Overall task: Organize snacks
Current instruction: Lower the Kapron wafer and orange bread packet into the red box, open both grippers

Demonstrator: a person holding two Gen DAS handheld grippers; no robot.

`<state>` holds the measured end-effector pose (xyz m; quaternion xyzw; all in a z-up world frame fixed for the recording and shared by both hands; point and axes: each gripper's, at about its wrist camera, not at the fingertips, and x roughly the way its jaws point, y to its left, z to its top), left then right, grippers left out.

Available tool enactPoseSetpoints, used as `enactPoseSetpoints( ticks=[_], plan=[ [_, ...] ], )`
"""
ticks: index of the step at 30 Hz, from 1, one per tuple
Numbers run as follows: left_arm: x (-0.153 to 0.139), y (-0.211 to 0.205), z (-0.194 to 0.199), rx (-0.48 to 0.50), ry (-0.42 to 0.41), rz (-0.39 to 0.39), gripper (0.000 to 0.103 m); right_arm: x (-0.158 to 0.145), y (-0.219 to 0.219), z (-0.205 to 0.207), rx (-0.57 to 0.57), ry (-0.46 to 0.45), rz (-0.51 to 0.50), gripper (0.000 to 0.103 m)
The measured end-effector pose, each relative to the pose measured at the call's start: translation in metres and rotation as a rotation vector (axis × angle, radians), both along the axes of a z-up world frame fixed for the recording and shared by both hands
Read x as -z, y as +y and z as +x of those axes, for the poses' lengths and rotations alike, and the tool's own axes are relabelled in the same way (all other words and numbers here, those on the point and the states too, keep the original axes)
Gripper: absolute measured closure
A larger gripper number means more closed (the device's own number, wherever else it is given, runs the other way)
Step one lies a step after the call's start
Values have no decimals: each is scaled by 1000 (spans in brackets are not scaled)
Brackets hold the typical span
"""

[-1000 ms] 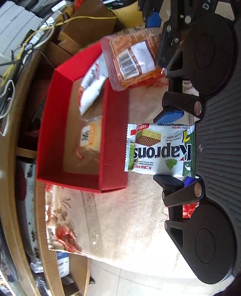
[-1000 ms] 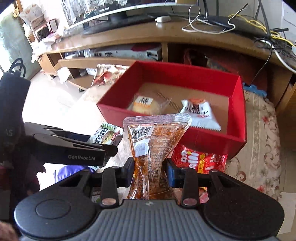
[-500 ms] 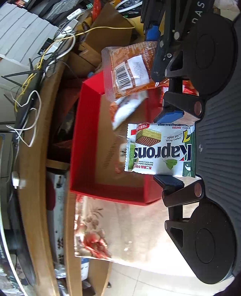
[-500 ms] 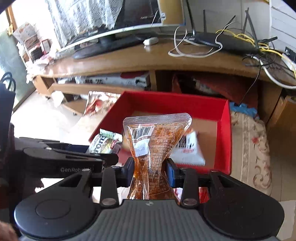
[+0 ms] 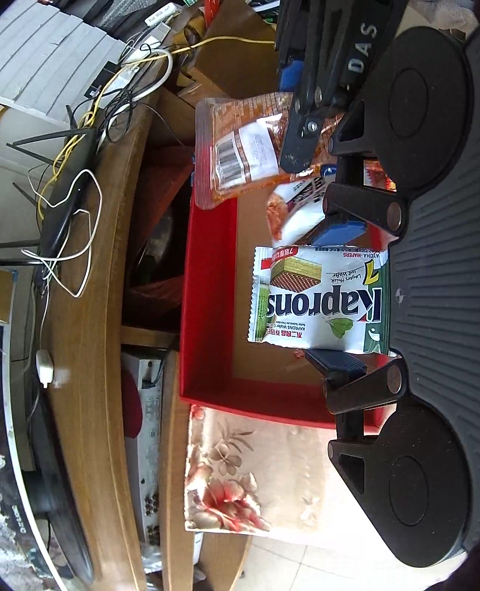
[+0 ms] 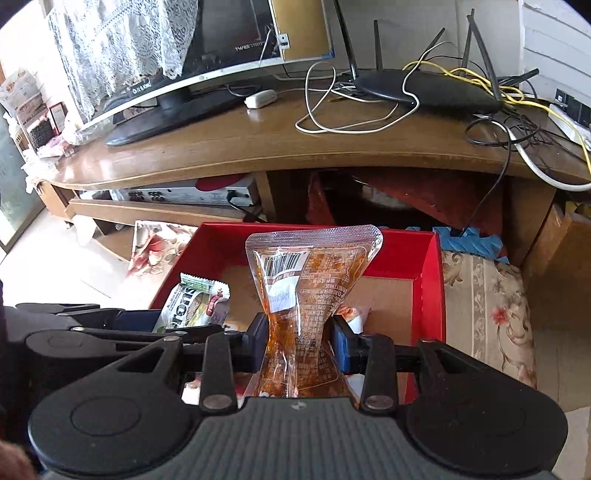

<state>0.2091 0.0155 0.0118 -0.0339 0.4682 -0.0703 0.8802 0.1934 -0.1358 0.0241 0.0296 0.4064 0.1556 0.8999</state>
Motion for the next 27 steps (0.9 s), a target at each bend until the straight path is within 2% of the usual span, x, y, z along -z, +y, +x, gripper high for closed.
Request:
enactPoseSetpoints(
  ticks=[14, 27],
  plan=[
    [27, -3, 24, -22, 42, 67, 38, 30, 3, 33, 7, 49, -29, 67],
    [28, -6, 22, -18, 39, 103, 32, 39, 1, 36, 28, 56, -72, 60]
  ],
)
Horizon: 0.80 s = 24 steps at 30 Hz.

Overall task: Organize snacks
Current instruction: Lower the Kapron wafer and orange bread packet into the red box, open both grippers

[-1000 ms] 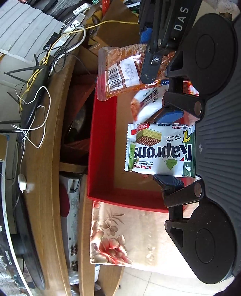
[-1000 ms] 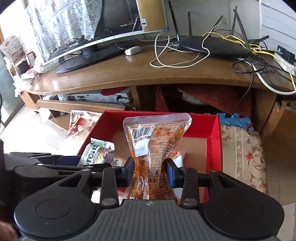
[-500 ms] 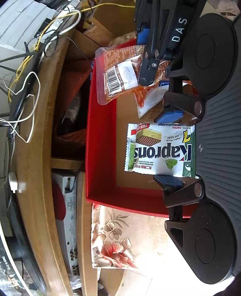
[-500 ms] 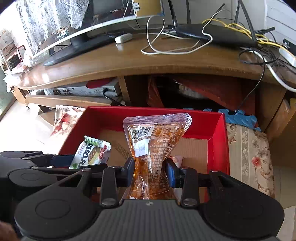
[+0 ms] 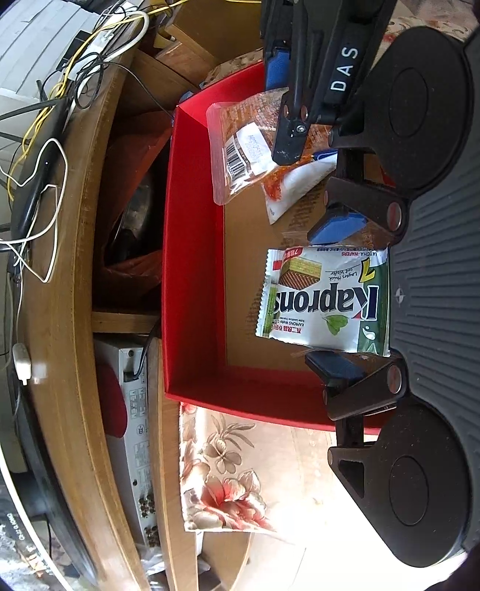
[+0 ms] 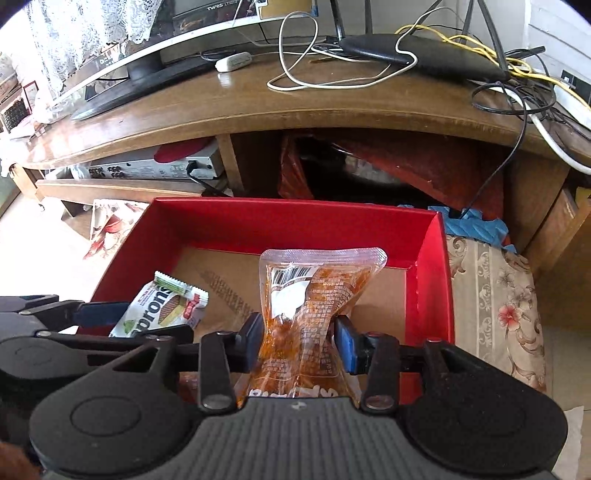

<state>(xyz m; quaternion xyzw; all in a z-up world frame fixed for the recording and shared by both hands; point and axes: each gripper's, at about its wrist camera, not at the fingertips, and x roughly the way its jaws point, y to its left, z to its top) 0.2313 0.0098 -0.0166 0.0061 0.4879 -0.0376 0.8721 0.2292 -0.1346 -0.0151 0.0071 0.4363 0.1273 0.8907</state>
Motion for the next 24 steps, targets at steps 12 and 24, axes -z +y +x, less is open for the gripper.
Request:
enactPoseSetpoints(
  ticks=[12, 24],
  plan=[
    [-4, -2, -3, 6, -18, 10, 25, -9, -6, -3, 23, -41, -8, 53],
    [-25, -4, -24, 29, -79, 18, 19, -37, 0, -31, 2, -89, 37, 52]
  ],
)
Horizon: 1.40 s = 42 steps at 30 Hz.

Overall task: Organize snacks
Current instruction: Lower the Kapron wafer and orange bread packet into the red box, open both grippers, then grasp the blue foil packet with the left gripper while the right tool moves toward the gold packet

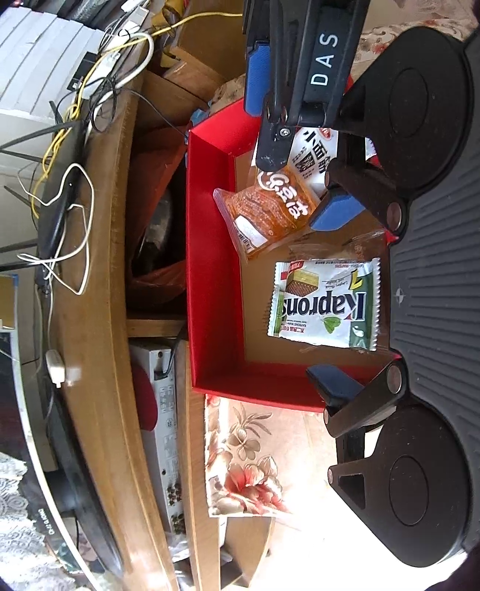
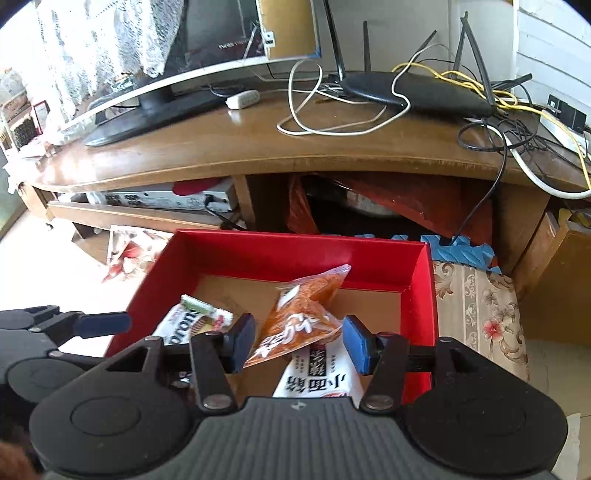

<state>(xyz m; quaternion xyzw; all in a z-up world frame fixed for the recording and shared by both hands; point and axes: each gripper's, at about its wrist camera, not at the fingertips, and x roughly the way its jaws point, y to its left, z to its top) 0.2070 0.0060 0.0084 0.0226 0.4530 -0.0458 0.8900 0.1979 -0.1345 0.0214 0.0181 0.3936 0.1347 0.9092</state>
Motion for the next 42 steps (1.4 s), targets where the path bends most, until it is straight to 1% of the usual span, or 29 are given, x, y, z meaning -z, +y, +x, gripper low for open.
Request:
enactPoseSetpoints(
  ticks=[8, 19, 26, 27, 33, 38, 42],
  plan=[
    [-10, 0, -26, 25, -30, 25, 17, -7, 1, -31, -17, -3, 4, 51],
    [-11, 8, -69, 54, -18, 38, 16, -6, 2, -81, -50, 20, 19, 51],
    [6, 29, -101, 45, 62, -11, 16, 12, 8, -114, -92, 73, 4, 48],
    [8, 33, -105, 39, 69, -12, 16, 15, 10, -118, -101, 86, 0, 47],
    [21, 51, -127, 23, 118, -17, 16, 24, 18, -138, -150, 121, -18, 46],
    [32, 59, -139, 55, 155, -4, 15, 35, 17, -155, -174, 159, -24, 45],
    [42, 64, -145, 99, 204, -6, 15, 49, 11, -168, -184, 207, -21, 45]
  ],
)
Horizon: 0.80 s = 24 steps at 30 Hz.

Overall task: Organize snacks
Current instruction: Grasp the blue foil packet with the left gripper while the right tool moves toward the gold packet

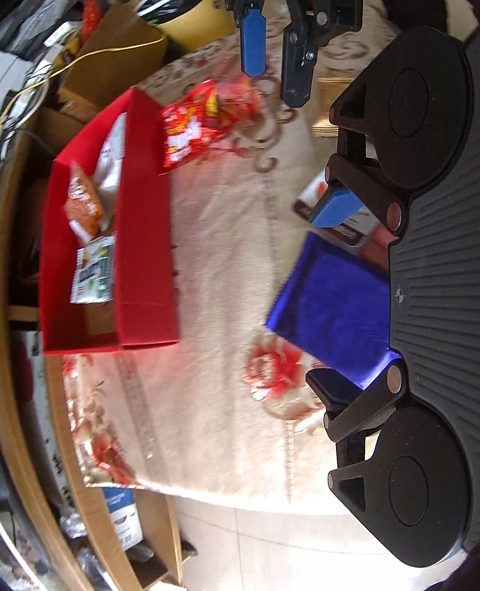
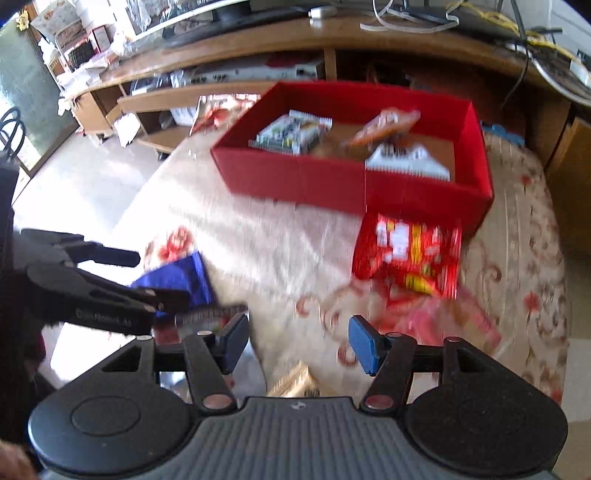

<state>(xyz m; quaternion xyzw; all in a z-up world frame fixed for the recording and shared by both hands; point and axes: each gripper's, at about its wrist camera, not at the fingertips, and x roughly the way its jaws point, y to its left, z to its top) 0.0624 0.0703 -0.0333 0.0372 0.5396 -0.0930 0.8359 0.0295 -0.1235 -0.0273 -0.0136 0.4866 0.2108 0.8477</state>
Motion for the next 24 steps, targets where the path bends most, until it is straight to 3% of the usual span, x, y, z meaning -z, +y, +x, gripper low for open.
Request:
enactPoseSetpoints(
  ticks=[5, 9, 13, 19, 21, 24],
  plan=[
    [13, 6, 3, 40, 47, 24, 14, 15, -6, -17, 1, 55, 8, 44],
    [28, 3, 9, 92, 79, 47, 7, 19, -8, -23, 2, 78, 13, 44],
    [35, 3, 12, 109, 98, 16, 5, 25, -10, -22, 6, 102, 7, 44],
    [31, -8, -7, 130, 79, 25, 14, 36, -19, -21, 27, 132, -9, 44],
    [29, -9, -8, 120, 74, 12, 22, 40, -22, -20, 38, 141, -14, 44],
    [28, -9, -2, 85, 79, 0, 24, 42, -28, -19, 58, 148, -8, 44]
  ],
)
